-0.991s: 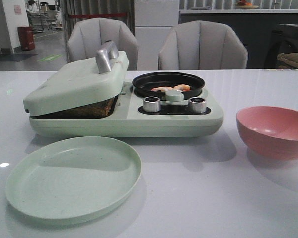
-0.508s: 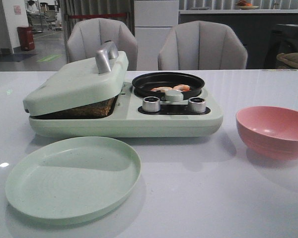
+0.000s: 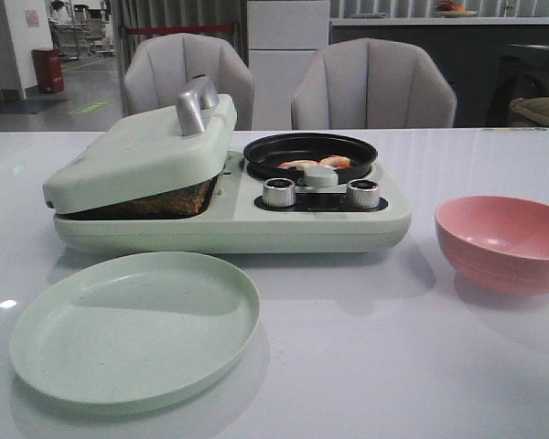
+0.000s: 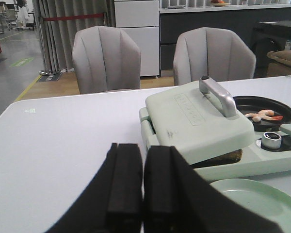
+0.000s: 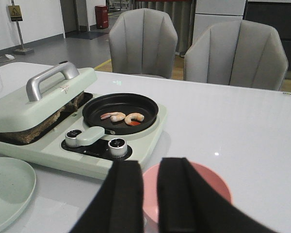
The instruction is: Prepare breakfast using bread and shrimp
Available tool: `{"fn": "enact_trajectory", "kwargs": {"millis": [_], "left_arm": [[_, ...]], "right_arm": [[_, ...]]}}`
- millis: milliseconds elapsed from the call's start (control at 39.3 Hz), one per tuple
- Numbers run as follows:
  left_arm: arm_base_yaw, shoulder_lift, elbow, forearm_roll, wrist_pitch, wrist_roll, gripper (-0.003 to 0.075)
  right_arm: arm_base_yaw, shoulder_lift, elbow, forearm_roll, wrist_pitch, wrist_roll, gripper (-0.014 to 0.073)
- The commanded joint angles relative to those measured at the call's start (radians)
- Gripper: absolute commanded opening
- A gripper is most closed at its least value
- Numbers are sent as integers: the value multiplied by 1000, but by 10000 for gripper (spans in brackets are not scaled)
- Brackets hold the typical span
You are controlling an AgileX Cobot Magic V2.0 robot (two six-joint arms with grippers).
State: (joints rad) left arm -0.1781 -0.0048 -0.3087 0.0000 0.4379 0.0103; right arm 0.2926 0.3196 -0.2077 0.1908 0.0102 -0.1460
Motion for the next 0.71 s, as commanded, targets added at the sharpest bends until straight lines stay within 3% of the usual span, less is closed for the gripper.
{"fn": "enact_trajectory", "kwargs": {"millis": [0, 686], "left_arm": [[-8, 5, -23, -10, -81, -4, 114], [-8, 5, -23, -10, -81, -4, 114]], "right_arm": [[2, 4, -28, -4, -69, -4, 139], [2, 4, -28, -5, -69, -4, 148]]}}
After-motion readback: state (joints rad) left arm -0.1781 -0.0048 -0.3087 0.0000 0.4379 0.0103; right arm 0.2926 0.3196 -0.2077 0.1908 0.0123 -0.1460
